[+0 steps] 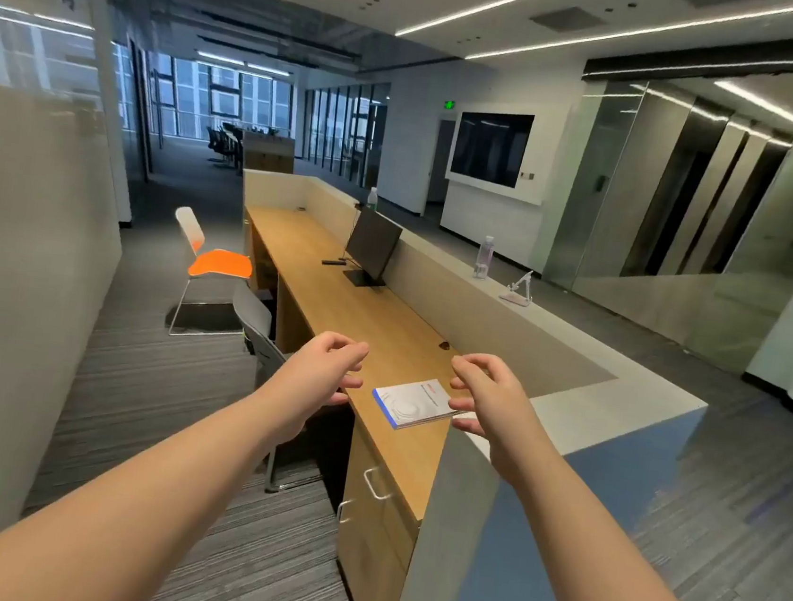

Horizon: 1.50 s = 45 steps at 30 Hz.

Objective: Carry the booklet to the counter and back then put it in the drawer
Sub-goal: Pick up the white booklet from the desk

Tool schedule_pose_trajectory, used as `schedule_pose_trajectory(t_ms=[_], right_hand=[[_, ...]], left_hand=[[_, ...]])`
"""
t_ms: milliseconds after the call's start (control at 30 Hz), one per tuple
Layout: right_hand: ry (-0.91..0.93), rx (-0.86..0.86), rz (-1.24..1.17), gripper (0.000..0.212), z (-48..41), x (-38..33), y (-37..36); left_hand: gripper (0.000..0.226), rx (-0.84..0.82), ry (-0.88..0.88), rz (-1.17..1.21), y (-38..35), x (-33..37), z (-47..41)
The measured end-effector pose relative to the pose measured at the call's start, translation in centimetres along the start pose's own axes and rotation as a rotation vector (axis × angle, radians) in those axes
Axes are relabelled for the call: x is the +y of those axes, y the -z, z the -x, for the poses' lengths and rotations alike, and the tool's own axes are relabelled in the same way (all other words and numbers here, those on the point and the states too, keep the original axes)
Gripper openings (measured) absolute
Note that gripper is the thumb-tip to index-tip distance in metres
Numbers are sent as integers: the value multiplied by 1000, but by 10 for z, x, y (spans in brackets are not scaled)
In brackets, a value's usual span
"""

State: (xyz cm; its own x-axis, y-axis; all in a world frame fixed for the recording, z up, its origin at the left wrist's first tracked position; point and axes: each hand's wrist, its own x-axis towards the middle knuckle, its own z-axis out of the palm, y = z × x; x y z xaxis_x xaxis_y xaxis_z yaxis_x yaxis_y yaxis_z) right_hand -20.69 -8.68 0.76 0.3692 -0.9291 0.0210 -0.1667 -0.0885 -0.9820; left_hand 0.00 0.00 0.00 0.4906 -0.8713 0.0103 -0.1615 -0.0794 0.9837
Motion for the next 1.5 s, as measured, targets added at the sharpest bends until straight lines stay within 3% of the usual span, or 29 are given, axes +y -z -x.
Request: schedule_pose_trajectory(t_ms=[267,433,667,1267,1500], right_hand=[[-4,73,13,29,-92,0,-91],[2,112,22,27,-143,-16,-148],[-16,172,37,28,-203,-31,-176],[-29,337,-93,23,-458,17,-168],[-89,503,-71,21,-495,39,-133]], left_hand=[[19,-13,0,9,76,-37,-102],[29,-67,-21,-14,119,-36,-172],[25,-131,-12,25,141,-30,-254],[35,-238,-78,-107,94,-39,-519],[23,-417,-67,-95,23,-45,-579]])
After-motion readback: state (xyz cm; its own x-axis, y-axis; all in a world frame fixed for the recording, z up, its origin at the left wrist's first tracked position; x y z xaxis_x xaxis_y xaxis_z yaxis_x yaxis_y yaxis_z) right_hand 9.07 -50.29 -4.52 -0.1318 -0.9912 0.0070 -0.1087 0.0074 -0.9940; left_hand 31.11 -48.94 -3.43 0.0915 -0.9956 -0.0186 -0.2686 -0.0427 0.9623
